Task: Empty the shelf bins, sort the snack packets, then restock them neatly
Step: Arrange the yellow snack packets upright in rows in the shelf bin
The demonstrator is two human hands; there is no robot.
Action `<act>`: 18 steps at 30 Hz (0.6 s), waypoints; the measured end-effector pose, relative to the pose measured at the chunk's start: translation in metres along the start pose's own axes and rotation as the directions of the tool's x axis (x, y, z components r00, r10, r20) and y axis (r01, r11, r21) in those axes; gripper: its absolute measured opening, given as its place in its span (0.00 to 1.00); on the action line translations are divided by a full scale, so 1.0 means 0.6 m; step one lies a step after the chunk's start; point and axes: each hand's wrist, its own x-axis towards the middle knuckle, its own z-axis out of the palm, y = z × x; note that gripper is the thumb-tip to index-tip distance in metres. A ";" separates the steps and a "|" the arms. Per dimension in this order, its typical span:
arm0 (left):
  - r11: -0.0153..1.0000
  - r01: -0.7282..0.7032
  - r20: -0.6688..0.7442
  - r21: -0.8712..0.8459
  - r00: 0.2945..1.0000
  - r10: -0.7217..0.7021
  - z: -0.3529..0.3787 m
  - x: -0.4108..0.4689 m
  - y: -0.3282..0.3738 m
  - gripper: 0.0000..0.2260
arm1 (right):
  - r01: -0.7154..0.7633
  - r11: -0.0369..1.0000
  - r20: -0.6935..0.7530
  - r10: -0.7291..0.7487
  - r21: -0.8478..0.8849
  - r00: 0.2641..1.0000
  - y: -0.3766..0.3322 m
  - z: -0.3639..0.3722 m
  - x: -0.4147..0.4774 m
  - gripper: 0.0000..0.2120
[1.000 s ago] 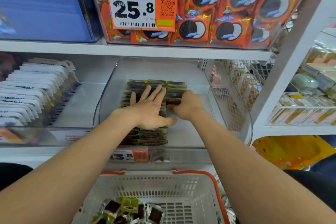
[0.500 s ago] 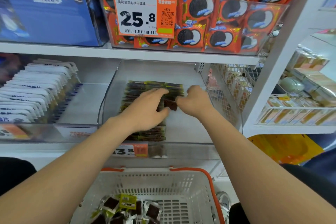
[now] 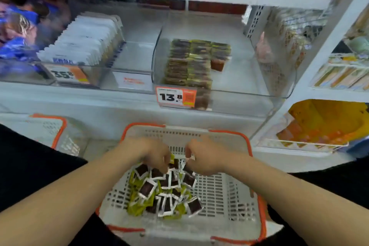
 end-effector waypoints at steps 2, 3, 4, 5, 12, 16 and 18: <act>0.999 0.040 -0.042 0.003 0.998 -0.039 0.050 0.049 -0.026 0.26 | 0.004 1.000 0.208 -0.002 -0.012 0.978 0.019 0.070 0.049 0.10; 0.997 0.058 -0.076 -0.050 0.995 -0.061 0.071 0.072 -0.041 0.30 | -0.007 1.000 0.256 0.003 0.016 0.967 0.033 0.095 0.070 0.15; 0.992 0.076 -0.093 -0.101 0.992 -0.086 0.099 0.097 -0.060 0.35 | -0.038 0.997 0.288 0.016 0.071 0.958 0.046 0.127 0.093 0.17; 0.987 0.095 -0.106 -0.131 0.988 -0.109 0.121 0.113 -0.071 0.41 | -0.083 0.988 0.287 0.042 0.133 0.957 0.059 0.150 0.107 0.16; 0.985 0.073 -0.228 -0.156 0.968 -0.108 0.249 0.220 -0.112 0.36 | -0.372 0.906 0.246 0.320 0.203 0.915 0.118 0.343 0.177 0.09; 0.973 0.042 -0.249 -0.226 0.964 -0.099 0.275 0.265 -0.123 0.40 | -0.425 0.809 0.121 0.413 0.406 0.903 0.099 0.389 0.215 0.18; 0.949 0.034 -0.164 -0.313 0.982 -0.089 0.269 0.272 -0.127 0.35 | -0.443 0.755 0.134 0.437 0.483 0.890 0.074 0.412 0.235 0.36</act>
